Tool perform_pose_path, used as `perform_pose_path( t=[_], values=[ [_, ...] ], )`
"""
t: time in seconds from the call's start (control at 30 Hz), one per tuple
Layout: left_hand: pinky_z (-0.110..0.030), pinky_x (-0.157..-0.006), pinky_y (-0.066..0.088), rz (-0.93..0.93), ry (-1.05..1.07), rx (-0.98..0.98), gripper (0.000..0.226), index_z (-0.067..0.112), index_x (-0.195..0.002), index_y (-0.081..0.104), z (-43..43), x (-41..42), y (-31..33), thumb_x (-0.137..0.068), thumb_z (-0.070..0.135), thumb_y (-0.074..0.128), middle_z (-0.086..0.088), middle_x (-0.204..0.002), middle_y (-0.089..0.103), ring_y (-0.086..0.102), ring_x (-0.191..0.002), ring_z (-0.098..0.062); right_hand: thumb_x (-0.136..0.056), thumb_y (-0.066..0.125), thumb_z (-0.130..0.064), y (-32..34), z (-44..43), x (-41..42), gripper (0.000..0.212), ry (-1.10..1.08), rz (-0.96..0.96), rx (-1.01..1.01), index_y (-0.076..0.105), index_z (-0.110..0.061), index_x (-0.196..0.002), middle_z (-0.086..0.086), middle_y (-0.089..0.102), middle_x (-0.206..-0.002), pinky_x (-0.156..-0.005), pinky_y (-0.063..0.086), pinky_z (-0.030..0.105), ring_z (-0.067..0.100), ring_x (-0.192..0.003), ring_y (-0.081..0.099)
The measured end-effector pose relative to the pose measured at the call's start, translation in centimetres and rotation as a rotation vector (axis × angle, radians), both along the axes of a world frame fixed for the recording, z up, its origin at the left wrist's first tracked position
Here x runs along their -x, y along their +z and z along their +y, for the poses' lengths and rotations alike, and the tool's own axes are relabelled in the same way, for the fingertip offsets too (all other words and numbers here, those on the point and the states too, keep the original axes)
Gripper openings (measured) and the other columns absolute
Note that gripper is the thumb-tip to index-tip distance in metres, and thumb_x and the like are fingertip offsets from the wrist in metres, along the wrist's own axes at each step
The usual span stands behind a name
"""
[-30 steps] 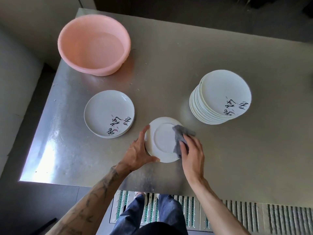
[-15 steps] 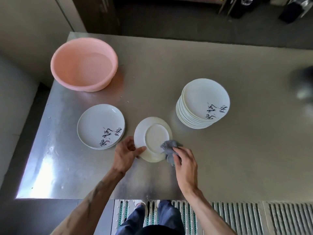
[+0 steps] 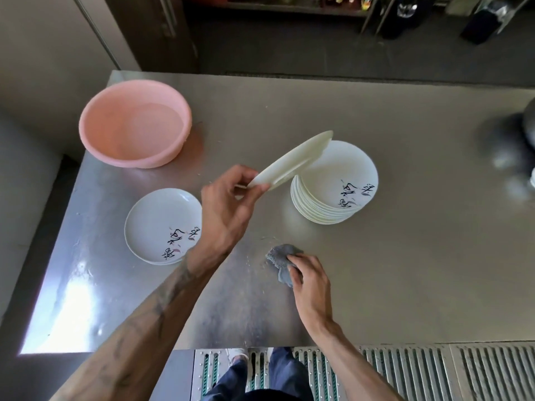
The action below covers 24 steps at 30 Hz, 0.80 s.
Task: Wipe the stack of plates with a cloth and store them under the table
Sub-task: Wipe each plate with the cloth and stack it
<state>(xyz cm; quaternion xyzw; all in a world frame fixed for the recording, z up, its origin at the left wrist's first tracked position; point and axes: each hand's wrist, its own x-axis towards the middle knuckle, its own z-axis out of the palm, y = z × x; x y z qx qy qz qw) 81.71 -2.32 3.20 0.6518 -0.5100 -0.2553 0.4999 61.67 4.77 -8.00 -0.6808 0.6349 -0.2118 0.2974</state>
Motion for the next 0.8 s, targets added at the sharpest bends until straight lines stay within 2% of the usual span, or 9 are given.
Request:
perform_pose_path(
  t=[0.13,0.23,0.3,0.4,0.53,0.63,0.7,0.8],
  values=[
    [-0.013,-0.073,0.047,-0.128,-0.107,0.111,0.006,0.021,-0.09,0.071,-3.5,2.3,-0.7,-0.091,0.02,0.077,0.021,-0.082,0.065,0.064,-0.08,-0.003,-0.095,0.067,-0.006,0.4,-0.3,-0.1,0.024,-0.007,-0.001,0.022,0.075,-0.013,-0.116,0.0,0.066,-0.115,-0.098,0.047,0.023,0.016,-0.106,0.065],
    [-0.028,-0.075,0.052,-0.217,-0.193,0.18,0.004,0.013,-0.092,0.072,-5.3,3.8,-1.8,-0.09,0.013,0.076,0.024,-0.086,0.058,0.063,-0.081,-0.015,-0.094,0.068,-0.005,0.3,-0.5,0.1,0.024,-0.012,-0.006,0.026,0.076,-0.013,-0.116,0.0,0.066,-0.114,-0.097,0.047,0.023,0.017,-0.105,0.065],
    [-0.029,-0.075,0.05,-0.251,-0.236,0.199,0.005,0.01,-0.093,0.073,-6.2,4.7,-2.8,-0.089,0.01,0.076,0.025,-0.087,0.057,0.061,-0.082,-0.016,-0.095,0.067,-0.005,0.2,-0.7,0.4,0.024,-0.014,0.0,0.021,0.075,-0.013,-0.116,0.001,0.067,-0.113,-0.097,0.047,0.023,0.018,-0.105,0.065],
    [-0.027,-0.076,0.048,-0.275,-0.303,0.198,0.005,0.008,-0.094,0.074,-7.1,5.8,-4.1,-0.089,0.007,0.077,0.013,-0.09,0.063,0.057,-0.086,-0.013,-0.094,0.067,-0.004,0.2,-0.9,0.7,0.024,-0.022,-0.005,0.028,0.075,-0.012,-0.116,0.001,0.067,-0.114,-0.098,0.044,0.02,0.018,-0.106,0.064],
    [-0.026,-0.079,0.048,-0.261,-0.363,0.165,0.007,0.007,-0.095,0.076,-7.6,6.4,-5.4,-0.089,0.009,0.078,0.0,-0.091,0.071,0.058,-0.091,-0.016,-0.094,0.067,-0.003,-0.2,-1.2,1.0,0.025,-0.039,-0.003,0.021,0.075,-0.013,-0.116,0.001,0.066,-0.114,-0.098,0.043,0.018,0.018,-0.106,0.064],
    [-0.032,-0.09,0.048,-0.252,-0.438,0.102,0.013,0.007,-0.096,0.075,-7.9,6.0,-6.2,-0.087,0.015,0.08,-0.002,-0.101,0.074,0.061,-0.103,-0.022,-0.094,0.067,-0.004,-0.4,-1.4,1.0,0.025,-0.04,-0.001,0.018,0.075,-0.012,-0.117,0.002,0.066,-0.115,-0.098,0.043,0.019,0.019,-0.106,0.064],
    [-0.039,-0.101,0.047,-0.255,-0.471,0.077,0.017,0.006,-0.096,0.074,-8.3,5.7,-6.8,-0.086,0.017,0.081,-0.005,-0.109,0.074,0.06,-0.118,-0.029,-0.095,0.066,-0.004,-0.5,-1.5,0.9,0.025,-0.041,0.0,0.014,0.075,-0.011,-0.117,0.002,0.067,-0.115,-0.098,0.044,0.02,0.019,-0.106,0.064],
    [-0.04,-0.114,0.039,-0.254,-0.506,0.028,0.021,0.005,-0.099,0.072,-8.8,5.5,-7.6,-0.086,0.018,0.081,-0.008,-0.125,0.071,0.047,-0.14,-0.031,-0.096,0.066,-0.005,-0.5,-1.6,0.7,0.024,-0.044,-0.008,0.012,0.074,-0.012,-0.117,0.002,0.066,-0.116,-0.099,0.044,0.02,0.019,-0.107,0.064]
  ],
)
